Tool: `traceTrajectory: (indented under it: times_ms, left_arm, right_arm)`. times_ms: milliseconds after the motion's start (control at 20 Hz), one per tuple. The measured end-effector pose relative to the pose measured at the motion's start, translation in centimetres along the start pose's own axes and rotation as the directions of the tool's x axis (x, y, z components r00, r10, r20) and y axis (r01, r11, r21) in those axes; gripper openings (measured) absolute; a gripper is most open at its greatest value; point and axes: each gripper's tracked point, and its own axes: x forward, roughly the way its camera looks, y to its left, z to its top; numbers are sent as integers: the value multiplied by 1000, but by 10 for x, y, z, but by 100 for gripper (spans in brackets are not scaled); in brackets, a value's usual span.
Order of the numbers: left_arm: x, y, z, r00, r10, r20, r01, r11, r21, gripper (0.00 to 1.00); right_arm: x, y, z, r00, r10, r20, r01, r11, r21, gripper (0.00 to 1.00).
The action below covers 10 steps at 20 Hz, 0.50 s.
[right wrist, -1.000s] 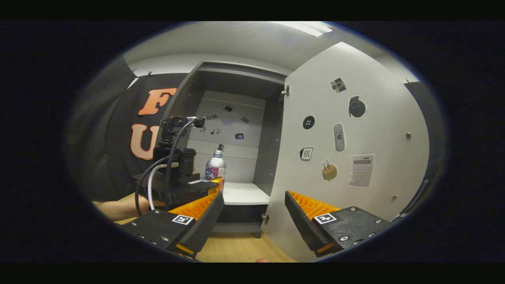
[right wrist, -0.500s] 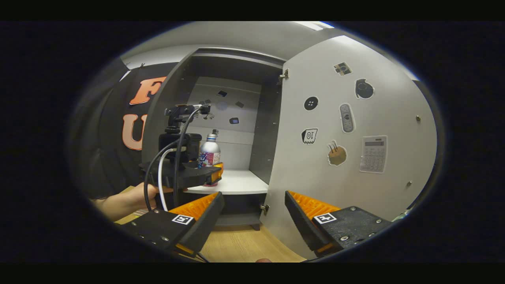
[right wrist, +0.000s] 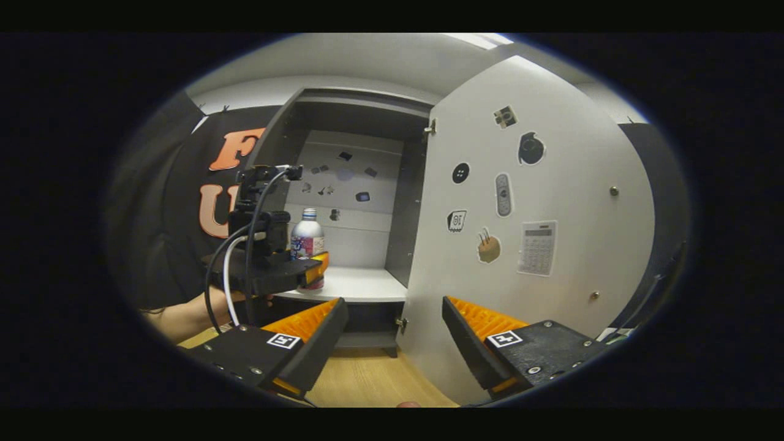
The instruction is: Open the cabinet door with the right hand, grasp the bottle in the cabinet with the left hand and place it on the coaster, then close the cabinet door with the right hand.
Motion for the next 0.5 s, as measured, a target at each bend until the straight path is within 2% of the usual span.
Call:
traceTrajectory:
  times_ms: [250, 500]
  left_arm:
    - [-66, -4, 12, 997, 66, 26, -67, 998, 20, 82]
    - [-140, -11, 8, 988, 156, -4, -156, 987, 42, 80]
  right_arm:
    - [-40, -6, 3, 996, 85, 36, -85, 996, 17, 95]
    - [-87, -11, 2, 981, 185, 60, -185, 983, -5, 95]
